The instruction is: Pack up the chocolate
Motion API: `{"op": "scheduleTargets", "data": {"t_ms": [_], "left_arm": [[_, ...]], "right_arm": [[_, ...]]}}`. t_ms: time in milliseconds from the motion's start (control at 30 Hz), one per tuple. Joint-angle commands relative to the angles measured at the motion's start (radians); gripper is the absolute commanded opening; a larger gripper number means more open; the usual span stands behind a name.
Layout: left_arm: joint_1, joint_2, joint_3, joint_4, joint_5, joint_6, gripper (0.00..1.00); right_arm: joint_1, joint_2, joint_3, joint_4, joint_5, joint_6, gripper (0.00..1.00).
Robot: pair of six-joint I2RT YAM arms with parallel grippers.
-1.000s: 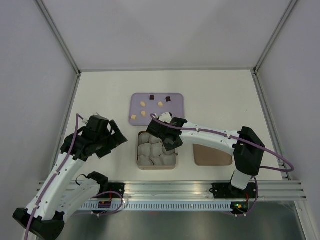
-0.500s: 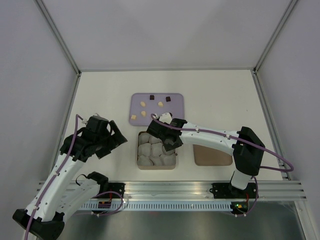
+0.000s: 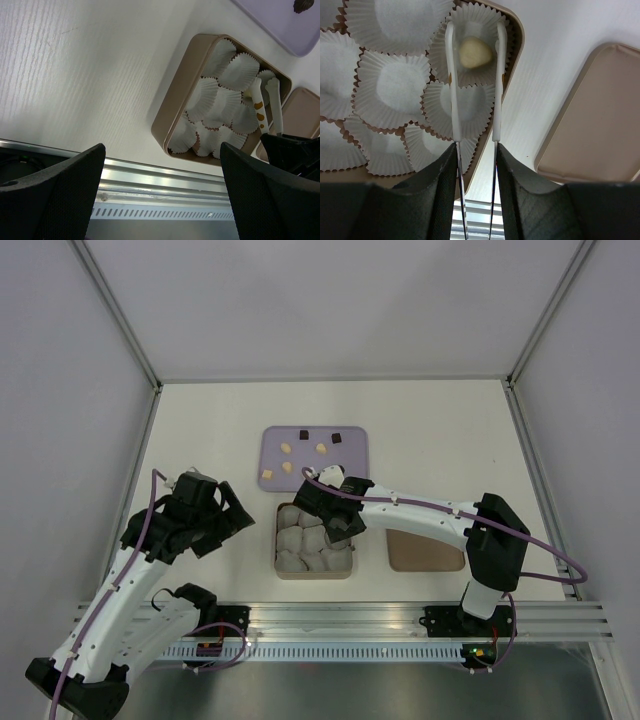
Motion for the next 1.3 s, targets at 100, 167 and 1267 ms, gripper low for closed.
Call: {"op": "scheduleTargets", "data": {"t_ms": [100, 167, 1267], "left_arm": [[0.004, 0.000, 0.007, 0.001, -0.011, -0.037, 1.00], [0.002, 0.002, 0.012, 0.003, -0.006, -0.039, 1.00], [0.004, 0.007, 0.004, 0.006, 0.006, -0.020, 1.00]], "right_arm": [[0.006, -0.036, 0.070, -0.057, 0.042, 0.033, 0.40], [0.009, -0.070, 0.078, -0.077, 0.029, 0.050, 0.40], [-0.207, 0.345, 0.680, -0.075, -0.138, -0.235, 0.41]]}}
